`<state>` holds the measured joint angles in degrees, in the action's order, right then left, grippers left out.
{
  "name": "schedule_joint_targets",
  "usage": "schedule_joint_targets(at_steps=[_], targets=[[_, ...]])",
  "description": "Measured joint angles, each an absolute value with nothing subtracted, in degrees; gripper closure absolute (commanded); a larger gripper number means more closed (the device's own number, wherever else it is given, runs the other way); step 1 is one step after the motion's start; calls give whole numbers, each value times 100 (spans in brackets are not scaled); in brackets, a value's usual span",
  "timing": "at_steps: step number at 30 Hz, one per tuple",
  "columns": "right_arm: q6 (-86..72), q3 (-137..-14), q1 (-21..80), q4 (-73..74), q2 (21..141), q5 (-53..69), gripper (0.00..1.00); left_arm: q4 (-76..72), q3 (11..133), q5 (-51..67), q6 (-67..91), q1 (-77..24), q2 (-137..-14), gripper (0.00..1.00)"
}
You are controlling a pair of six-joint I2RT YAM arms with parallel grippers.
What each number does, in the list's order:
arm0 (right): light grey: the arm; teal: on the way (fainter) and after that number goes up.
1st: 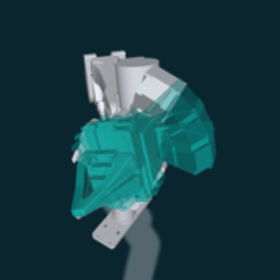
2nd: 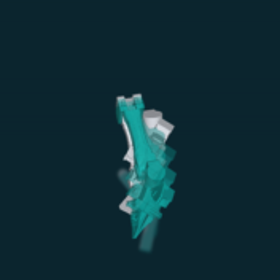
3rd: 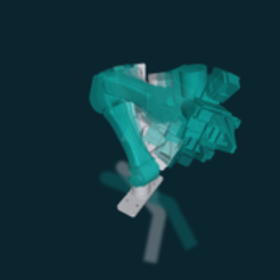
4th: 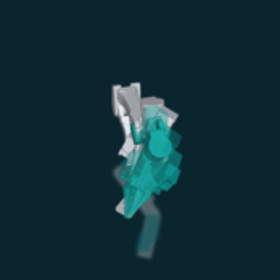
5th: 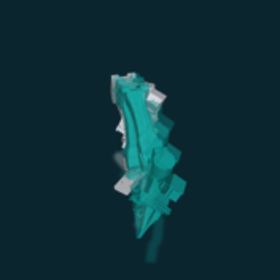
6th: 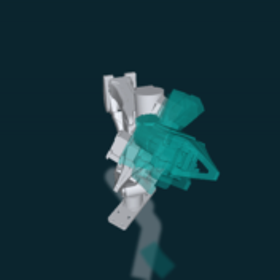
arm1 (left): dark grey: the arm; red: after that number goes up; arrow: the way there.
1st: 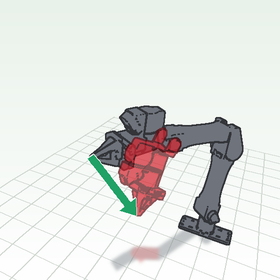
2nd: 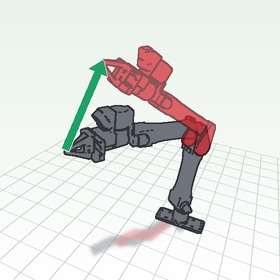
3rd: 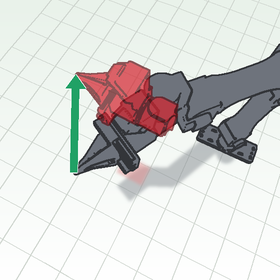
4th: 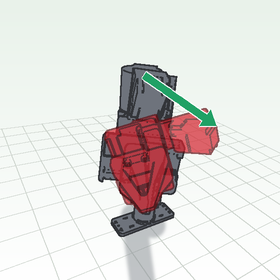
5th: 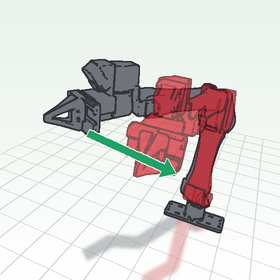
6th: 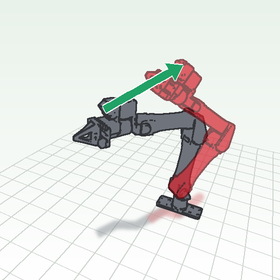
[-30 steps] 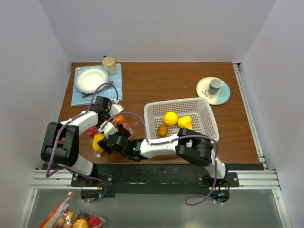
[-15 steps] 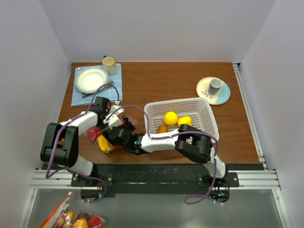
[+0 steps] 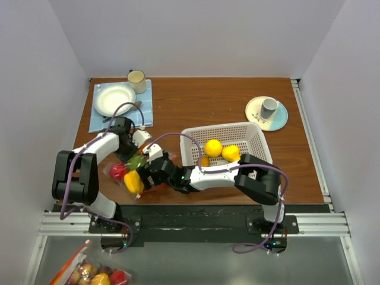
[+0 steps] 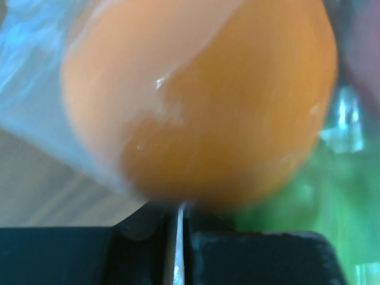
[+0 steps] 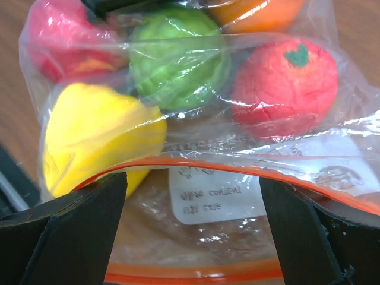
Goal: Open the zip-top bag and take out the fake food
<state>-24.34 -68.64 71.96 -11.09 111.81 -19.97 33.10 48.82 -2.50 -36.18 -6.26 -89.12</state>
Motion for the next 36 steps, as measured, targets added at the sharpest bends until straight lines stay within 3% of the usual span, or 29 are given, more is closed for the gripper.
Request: schedule_joint_targets(at_steps=[10,22,36], targets=[[-2727,-6847,7201,-1107,11181,-1651,1,4952,4936,777,-4311,-10,-7771,83],[-2788,-6652,7288,-1238,11157,-1090,1,5961,4980,1396,-4917,250,-7616,82],[-2279,-8285,6849,-467,12156,-1096,1,6106,5902,2021,-4875,454,-8189,83]])
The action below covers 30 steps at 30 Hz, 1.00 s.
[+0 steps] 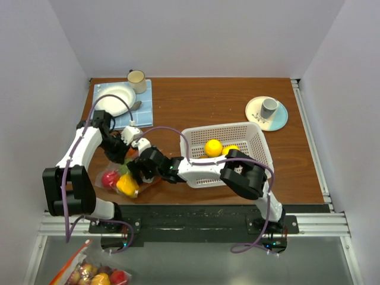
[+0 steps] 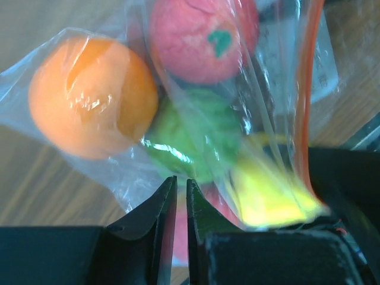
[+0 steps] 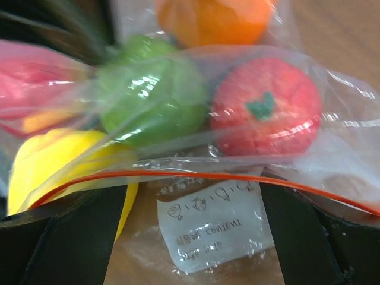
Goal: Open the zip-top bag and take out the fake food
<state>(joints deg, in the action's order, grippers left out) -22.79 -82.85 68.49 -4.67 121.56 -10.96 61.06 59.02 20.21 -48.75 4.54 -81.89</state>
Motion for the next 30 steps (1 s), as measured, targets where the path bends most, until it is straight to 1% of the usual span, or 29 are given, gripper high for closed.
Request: schedule_joint_targets(at_steps=[7,10,12,17,21,24,27,30], targets=[[-2115,-8554,6388,-333,12405,-1111,1,6993,7177,2093,-5599,1319,-8200,84],[-2102,-8565,6241,-298,12470,-1205,1,7083,7199,2084,-5791,1420,-7944,83],[-2102,-8652,6222,-207,12551,-1306,1,7126,6908,2121,-5970,1256,-7660,83],[-2152,-8927,6246,-27,12748,-1531,1,7365,5669,2368,-6331,513,-7234,83],[-2281,-9137,6173,163,12814,-1754,1,7470,5297,2556,-6442,242,-7288,83],[-2375,-9131,6165,224,12816,-1815,1,7354,5046,2596,-6453,217,-7284,83],[-2418,-8884,6167,-27,12724,-1776,2,7087,4683,2582,-6423,215,-7255,84],[-2477,-8099,6171,-523,12285,-1507,7,6746,4322,2547,-6316,211,-7251,85]])
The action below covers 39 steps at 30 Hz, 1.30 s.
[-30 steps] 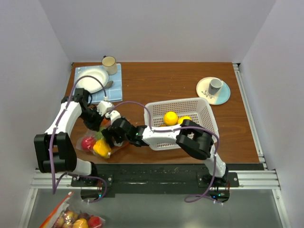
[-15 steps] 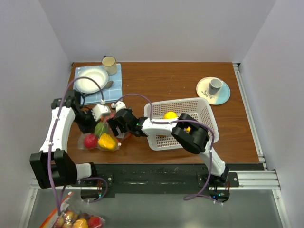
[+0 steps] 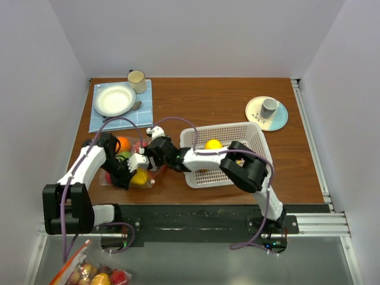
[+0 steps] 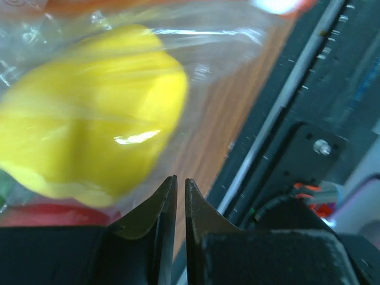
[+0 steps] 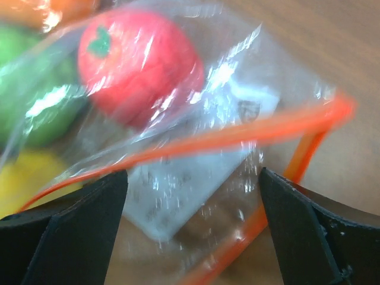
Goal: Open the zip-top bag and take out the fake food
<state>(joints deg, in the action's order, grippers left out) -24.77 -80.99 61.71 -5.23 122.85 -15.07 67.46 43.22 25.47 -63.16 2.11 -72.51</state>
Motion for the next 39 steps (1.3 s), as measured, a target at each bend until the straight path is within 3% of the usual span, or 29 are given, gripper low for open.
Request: schedule_joint_targets(at_steps=[5,9,12,15,22,39], targets=[[-2635,-6635,6219,-1391,11459,-1050,11,5992,4099,2510,-6060,305,-7321,85],[-2655,-6263,6383,-1702,11262,-869,11,5439,4095,2530,-5902,443,-7728,84],[-2630,-6265,6554,-1833,11290,-735,9,5201,4097,2591,-5800,449,-7999,84],[-2585,-6302,6685,-1885,11340,-624,1,5050,4097,2700,-5754,447,-8160,84],[-2237,-6722,6895,-1848,11509,-545,1,5061,4224,2904,-5671,403,-8414,86],[-1686,-7548,7050,-1535,12077,-1782,1,5610,4351,3170,-6370,386,-8674,87]])
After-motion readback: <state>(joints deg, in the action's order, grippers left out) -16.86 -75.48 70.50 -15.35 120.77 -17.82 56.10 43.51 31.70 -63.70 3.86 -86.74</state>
